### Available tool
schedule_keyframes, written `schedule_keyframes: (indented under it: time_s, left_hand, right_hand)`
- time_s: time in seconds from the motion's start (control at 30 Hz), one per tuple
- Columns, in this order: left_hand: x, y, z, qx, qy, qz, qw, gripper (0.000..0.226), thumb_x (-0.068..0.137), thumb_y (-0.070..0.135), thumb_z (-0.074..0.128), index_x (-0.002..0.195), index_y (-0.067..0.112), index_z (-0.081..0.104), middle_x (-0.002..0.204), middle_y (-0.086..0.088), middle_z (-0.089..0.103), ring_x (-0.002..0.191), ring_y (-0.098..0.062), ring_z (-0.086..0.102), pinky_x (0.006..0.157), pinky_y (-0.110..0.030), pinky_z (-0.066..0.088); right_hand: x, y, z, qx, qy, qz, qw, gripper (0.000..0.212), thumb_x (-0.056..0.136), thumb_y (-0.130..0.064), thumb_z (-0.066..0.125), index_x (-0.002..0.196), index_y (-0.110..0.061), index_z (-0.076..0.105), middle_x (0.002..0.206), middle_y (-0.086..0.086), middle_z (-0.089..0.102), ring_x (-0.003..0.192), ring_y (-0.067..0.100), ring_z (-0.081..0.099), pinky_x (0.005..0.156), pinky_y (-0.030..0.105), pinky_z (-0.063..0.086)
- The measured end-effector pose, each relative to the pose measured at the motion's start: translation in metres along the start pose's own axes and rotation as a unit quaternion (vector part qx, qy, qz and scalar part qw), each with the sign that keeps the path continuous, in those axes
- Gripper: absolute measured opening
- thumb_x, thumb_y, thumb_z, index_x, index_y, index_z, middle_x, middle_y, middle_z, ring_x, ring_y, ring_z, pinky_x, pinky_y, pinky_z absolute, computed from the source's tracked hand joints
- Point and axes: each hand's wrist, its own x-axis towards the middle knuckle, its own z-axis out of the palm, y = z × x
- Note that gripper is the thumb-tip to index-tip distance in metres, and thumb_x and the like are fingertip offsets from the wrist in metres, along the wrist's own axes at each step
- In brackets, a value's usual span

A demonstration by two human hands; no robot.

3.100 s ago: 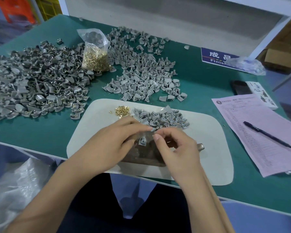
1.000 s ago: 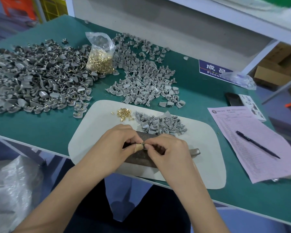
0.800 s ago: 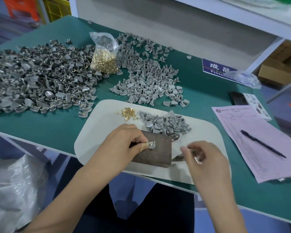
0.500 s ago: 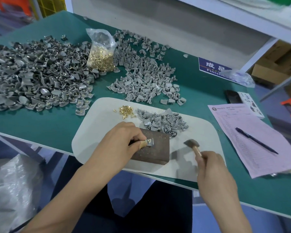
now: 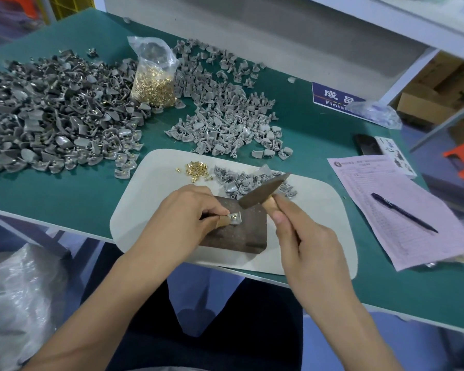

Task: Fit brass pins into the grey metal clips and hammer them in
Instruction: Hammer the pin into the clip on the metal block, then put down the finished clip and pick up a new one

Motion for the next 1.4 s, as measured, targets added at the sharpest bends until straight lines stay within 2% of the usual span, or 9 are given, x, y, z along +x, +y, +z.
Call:
schedule_keyframes:
  time_s: [0.23,0.4,0.53,0.67,0.8,0.93,1.07,1.2,1.4]
  left_hand:
    - [0.001,-0.001,0.0,-0.015,-0.005,-0.013,1.0,0.005,0.08,0.025,0.083,0.08,0.027,0.079,0.074,0.013,0.064,0.08,-0.005,0.057,0.071,-0.029,0.045]
    - [-0.001,-0.001,0.0,-0.02,0.004,-0.006,1.0,0.004,0.081,0.025,0.083,0.082,0.027,0.079,0.075,0.011,0.064,0.08,-0.007,0.057,0.07,-0.03,0.045]
    - [-0.001,-0.001,0.001,-0.022,0.002,-0.009,1.0,0.003,0.082,0.026,0.082,0.082,0.026,0.079,0.075,0.01,0.064,0.082,-0.007,0.056,0.071,-0.029,0.044]
    - [-0.001,-0.001,0.001,-0.013,0.0,-0.007,1.0,0.004,0.082,0.024,0.082,0.084,0.026,0.079,0.076,0.011,0.063,0.081,-0.007,0.056,0.07,-0.027,0.042]
    - [0.0,-0.002,0.001,-0.011,0.001,-0.008,1.0,0.003,0.083,0.025,0.082,0.083,0.026,0.079,0.076,0.011,0.064,0.082,-0.006,0.057,0.071,-0.028,0.044]
    - [0.002,-0.002,0.003,-0.001,0.0,-0.003,1.0,0.006,0.082,0.023,0.083,0.084,0.026,0.079,0.074,0.013,0.062,0.078,-0.005,0.056,0.068,-0.026,0.042]
    - [0.005,-0.002,0.002,-0.001,-0.01,0.001,1.0,0.005,0.081,0.028,0.083,0.083,0.029,0.079,0.072,0.016,0.06,0.076,-0.004,0.055,0.066,-0.019,0.037]
    - [0.004,-0.003,0.002,0.005,-0.008,0.003,1.0,0.005,0.08,0.027,0.083,0.083,0.029,0.079,0.072,0.015,0.059,0.076,-0.004,0.055,0.066,-0.019,0.038]
    - [0.005,-0.003,0.003,0.001,-0.012,-0.003,1.0,0.006,0.08,0.026,0.083,0.083,0.029,0.079,0.073,0.014,0.061,0.078,-0.006,0.056,0.068,-0.023,0.041]
  right_hand:
    - [0.002,0.011,-0.009,0.0,0.022,0.015,1.0,0.035,0.102,-0.058,0.034,0.133,-0.049,0.049,0.092,-0.025,0.069,0.069,0.01,0.056,0.065,0.033,0.051]
    - [-0.002,0.003,0.001,-0.053,-0.008,-0.019,0.998,0.041,0.107,-0.051,0.036,0.132,-0.034,0.064,0.102,-0.005,0.077,0.083,0.027,0.07,0.064,0.042,0.057]
    - [-0.001,0.006,0.002,-0.017,0.071,-0.018,0.997,0.039,0.105,-0.042,0.042,0.133,-0.029,0.064,0.089,-0.012,0.072,0.066,0.005,0.052,0.058,0.027,0.045]
    - [0.0,0.005,0.002,-0.035,0.004,-0.014,0.999,0.042,0.106,-0.051,0.036,0.131,-0.034,0.065,0.099,-0.007,0.078,0.08,0.026,0.07,0.065,0.04,0.057]
    - [0.0,0.008,0.001,0.033,0.071,-0.008,0.997,0.039,0.105,-0.045,0.04,0.135,-0.033,0.062,0.095,-0.026,0.071,0.074,0.0,0.063,0.067,0.02,0.051]
    - [0.001,0.012,0.001,-0.031,0.006,-0.032,0.999,0.037,0.106,-0.045,0.044,0.131,-0.031,0.067,0.099,-0.006,0.078,0.081,0.024,0.071,0.065,0.039,0.057]
    - [0.002,0.024,-0.002,0.015,0.077,-0.047,0.996,0.041,0.106,-0.049,0.039,0.132,-0.029,0.064,0.088,-0.027,0.066,0.072,-0.007,0.058,0.068,0.015,0.047]
    - [-0.002,0.019,0.005,-0.018,0.016,-0.065,0.998,0.038,0.103,-0.045,0.042,0.133,-0.034,0.062,0.106,-0.01,0.077,0.086,0.021,0.074,0.067,0.041,0.06]
    - [-0.01,0.017,0.011,0.015,0.047,-0.031,0.998,0.041,0.104,-0.043,0.042,0.135,-0.028,0.065,0.099,-0.014,0.073,0.079,0.003,0.065,0.067,0.024,0.05]
